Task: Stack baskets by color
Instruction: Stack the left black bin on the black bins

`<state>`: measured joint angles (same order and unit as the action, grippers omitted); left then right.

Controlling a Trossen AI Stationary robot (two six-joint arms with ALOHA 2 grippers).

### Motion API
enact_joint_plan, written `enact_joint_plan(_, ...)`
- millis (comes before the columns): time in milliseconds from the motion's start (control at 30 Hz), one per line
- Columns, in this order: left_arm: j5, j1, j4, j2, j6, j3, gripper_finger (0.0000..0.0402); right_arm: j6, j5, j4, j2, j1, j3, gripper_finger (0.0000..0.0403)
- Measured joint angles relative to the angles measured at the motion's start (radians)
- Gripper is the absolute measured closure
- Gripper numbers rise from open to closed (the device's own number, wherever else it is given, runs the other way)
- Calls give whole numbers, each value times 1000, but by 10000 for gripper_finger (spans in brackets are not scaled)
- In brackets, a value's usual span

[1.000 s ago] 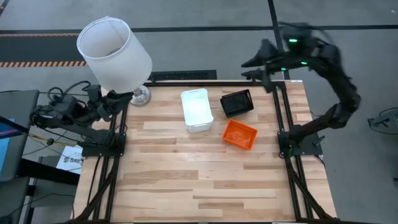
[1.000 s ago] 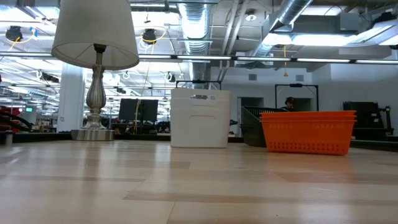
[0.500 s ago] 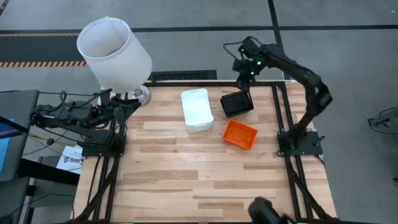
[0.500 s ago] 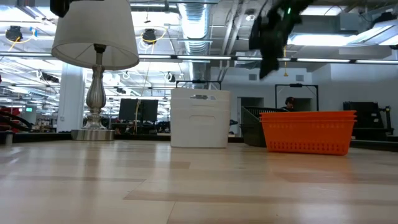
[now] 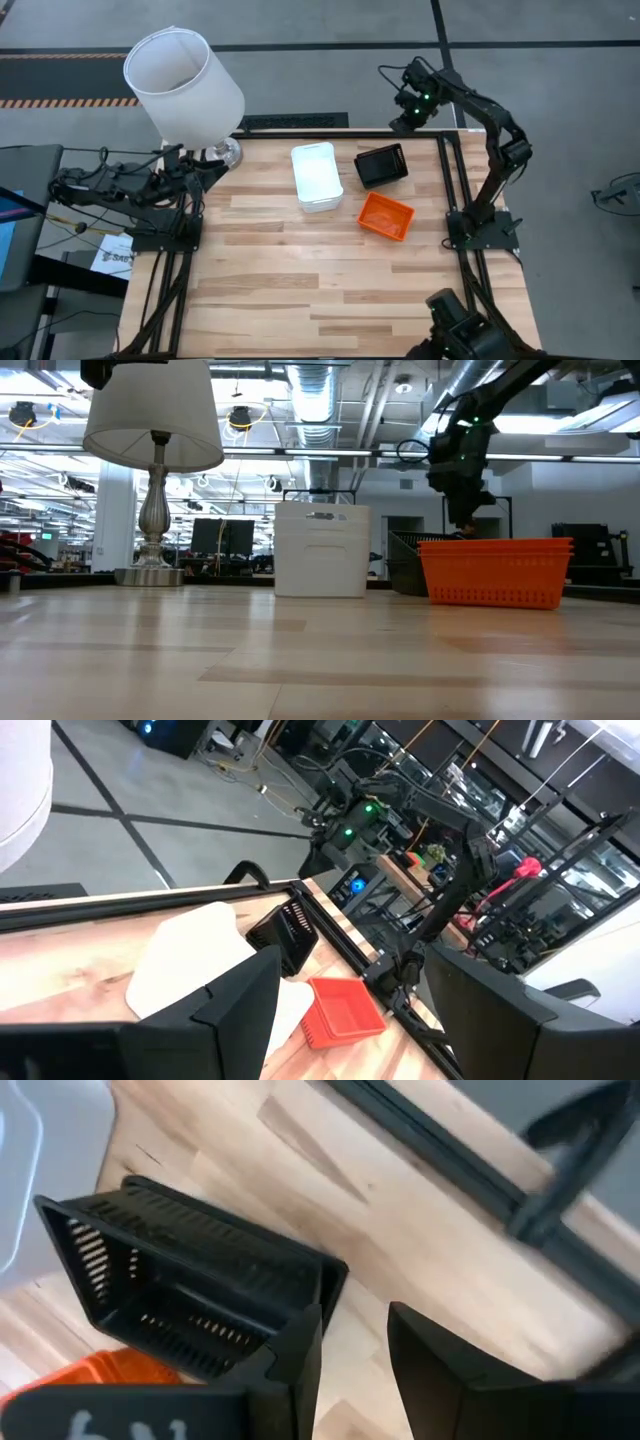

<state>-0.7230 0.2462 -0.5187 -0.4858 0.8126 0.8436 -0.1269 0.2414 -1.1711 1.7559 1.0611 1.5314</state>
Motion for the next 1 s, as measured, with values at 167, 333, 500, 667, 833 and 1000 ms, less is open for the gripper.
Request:
enact_joint_plan(167,-4,0,-10,0,0,0,164,20,-21,-60,-31,-22,-1,264)
enact_joint_plan(333,-8,0,-16,0,-4,0,164,40,-96,-55,-55,-60,-59,265)
enact_joint_plan(500,-19,0,-29,0,-6,0,164,54,-127,33,-58,-90,-178,264)
enact_joint_plan(667,-19,0,-41,0,-6,0,164,77,-112,118,-58,-108,-253,266)
enact_joint_plan(833,-24,0,-48,0,-5,0,164,100,-112,222,-56,-126,-300,271)
enact_joint_plan(1000,-26,0,-52,0,-5,0,164,102,-112,224,-55,-145,-310,345)
